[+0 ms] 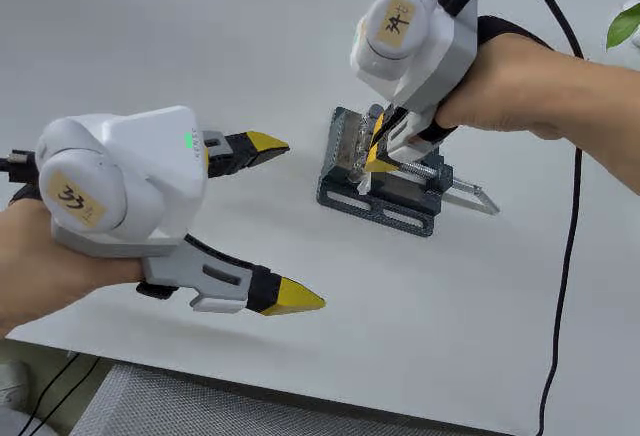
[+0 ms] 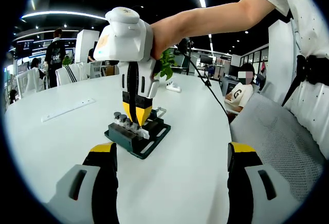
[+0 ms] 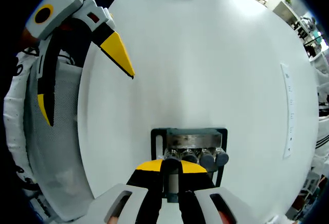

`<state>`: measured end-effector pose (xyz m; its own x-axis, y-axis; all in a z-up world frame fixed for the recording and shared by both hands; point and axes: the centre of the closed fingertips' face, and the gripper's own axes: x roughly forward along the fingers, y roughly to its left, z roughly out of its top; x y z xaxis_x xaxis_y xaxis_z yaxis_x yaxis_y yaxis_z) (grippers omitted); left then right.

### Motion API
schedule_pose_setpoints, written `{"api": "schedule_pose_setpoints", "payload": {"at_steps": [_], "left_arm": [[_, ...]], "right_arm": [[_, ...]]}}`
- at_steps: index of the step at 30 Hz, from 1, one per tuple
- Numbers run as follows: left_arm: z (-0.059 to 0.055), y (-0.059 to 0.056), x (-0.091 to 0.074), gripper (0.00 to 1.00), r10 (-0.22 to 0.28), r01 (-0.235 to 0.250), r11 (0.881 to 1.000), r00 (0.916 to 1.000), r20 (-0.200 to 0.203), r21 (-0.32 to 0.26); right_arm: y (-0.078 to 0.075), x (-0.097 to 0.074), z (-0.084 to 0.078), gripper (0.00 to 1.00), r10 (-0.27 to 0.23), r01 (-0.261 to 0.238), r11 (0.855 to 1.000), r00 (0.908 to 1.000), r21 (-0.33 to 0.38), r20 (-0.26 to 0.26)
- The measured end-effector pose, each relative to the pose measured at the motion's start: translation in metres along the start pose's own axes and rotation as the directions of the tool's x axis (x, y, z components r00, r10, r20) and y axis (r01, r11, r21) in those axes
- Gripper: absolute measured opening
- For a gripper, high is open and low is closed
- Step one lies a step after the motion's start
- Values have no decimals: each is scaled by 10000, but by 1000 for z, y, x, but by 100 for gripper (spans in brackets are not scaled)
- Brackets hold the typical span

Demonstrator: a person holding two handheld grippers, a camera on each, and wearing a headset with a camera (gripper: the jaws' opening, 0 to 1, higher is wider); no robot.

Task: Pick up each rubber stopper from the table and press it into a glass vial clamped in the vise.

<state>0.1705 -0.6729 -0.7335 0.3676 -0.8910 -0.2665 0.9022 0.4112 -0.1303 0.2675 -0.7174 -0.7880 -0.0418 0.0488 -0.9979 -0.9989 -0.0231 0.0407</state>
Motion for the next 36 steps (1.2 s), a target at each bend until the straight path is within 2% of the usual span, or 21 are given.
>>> {"api": "schedule_pose_setpoints", "payload": {"at_steps": [4,6,22,27,29,36], "left_arm": [[0,1,-2,87,55,-55,10000,10000,-24,-8],[-1,1,-2,87,59,-59,10000,10000,-28,-41],[-5,3,-2,88,26,-27,10000,10000,-18,-80],[-6,2,-2,87,32,-32,10000,10000,-50,-71],[-5,2,-2,87,24,-25,10000,10000,-50,-74],[-6,1,-2,87,30,-31,10000,9999,-108,-89]], "right_arm": [[-3,1,1,7,-48,42,9998,9995,199,311],[1,1,1,7,-74,66,9998,9991,207,427],[0,1,2,8,-142,116,9994,9967,324,801],[1,-3,3,9,-201,169,9992,9956,355,919],[-1,-5,3,13,-275,232,9988,9945,430,1007],[-4,-19,2,10,-444,349,9973,9877,651,1501]]}}
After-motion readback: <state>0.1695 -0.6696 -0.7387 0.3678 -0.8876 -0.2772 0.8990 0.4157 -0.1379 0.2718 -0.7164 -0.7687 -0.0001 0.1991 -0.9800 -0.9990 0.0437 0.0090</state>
